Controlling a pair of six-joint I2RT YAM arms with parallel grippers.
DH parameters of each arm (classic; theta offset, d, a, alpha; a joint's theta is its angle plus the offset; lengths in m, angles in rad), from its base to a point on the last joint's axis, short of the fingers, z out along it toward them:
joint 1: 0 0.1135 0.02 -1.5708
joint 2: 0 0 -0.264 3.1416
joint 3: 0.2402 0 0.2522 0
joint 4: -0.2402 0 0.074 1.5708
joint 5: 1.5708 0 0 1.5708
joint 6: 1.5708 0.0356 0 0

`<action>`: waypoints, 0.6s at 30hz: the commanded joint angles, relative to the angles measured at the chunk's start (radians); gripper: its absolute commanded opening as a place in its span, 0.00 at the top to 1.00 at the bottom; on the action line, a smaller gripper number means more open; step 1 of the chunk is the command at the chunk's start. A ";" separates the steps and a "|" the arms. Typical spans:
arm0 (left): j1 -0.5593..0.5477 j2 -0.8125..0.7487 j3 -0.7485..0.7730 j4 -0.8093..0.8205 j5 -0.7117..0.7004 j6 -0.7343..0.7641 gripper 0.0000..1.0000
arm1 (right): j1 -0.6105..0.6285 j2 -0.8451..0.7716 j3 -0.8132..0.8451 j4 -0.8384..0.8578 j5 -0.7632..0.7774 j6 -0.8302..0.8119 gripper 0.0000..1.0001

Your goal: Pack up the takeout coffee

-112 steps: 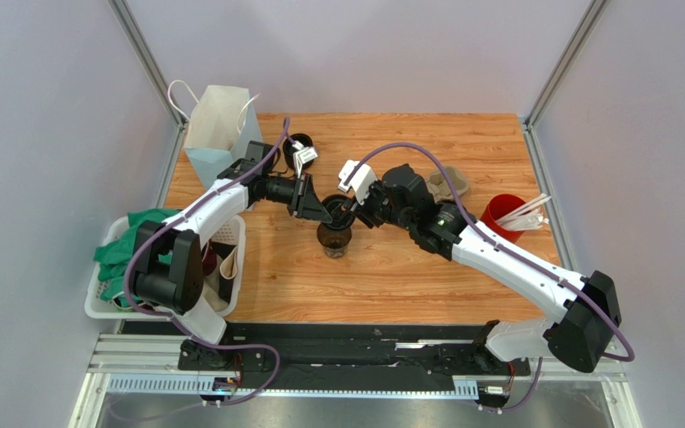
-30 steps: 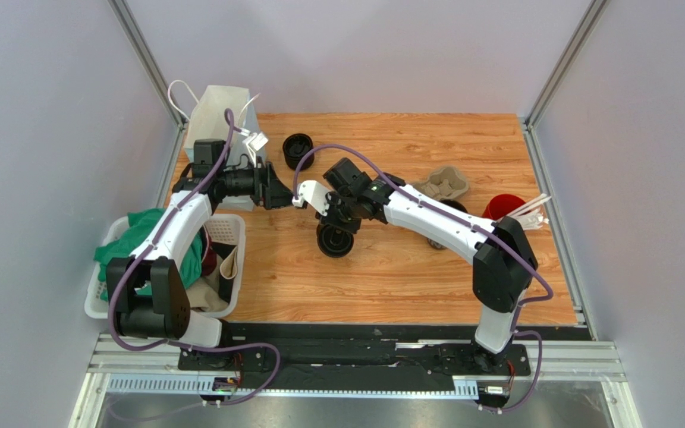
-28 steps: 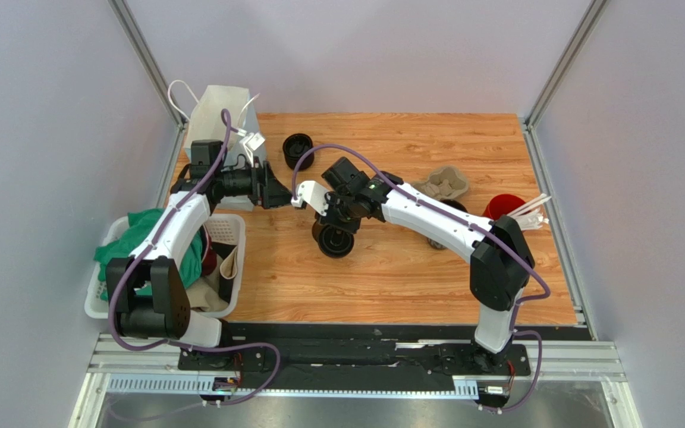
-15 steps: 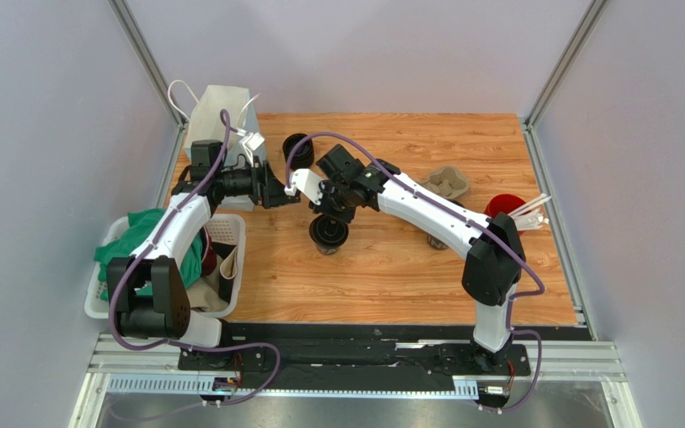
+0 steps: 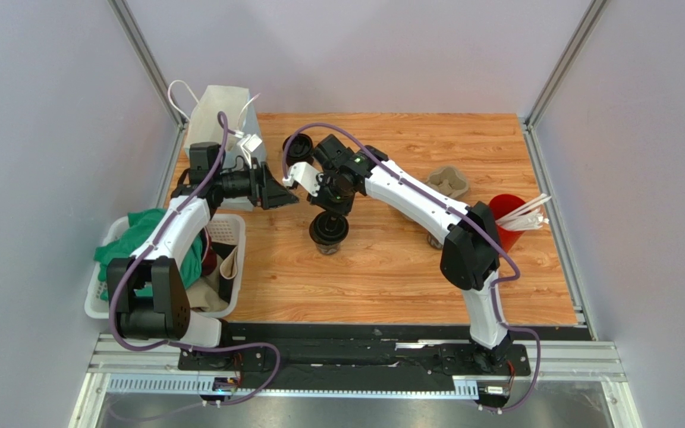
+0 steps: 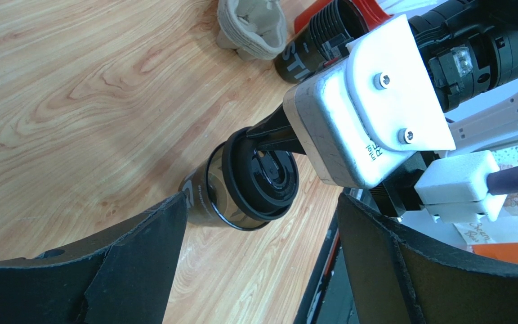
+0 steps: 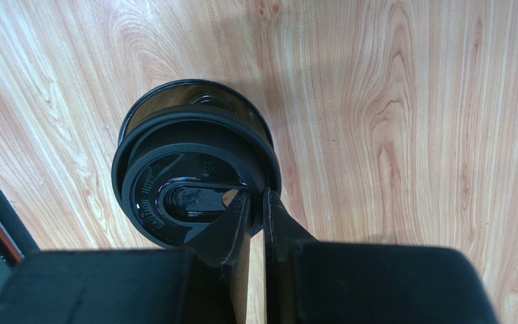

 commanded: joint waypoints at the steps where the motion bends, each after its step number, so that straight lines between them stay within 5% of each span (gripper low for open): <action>1: 0.004 -0.035 -0.003 0.053 0.032 -0.011 0.11 | 0.005 0.024 0.081 -0.046 -0.036 0.015 0.90; 18: 0.004 -0.038 -0.009 0.062 0.049 -0.017 0.11 | 0.006 0.075 0.116 -0.055 -0.042 0.033 0.90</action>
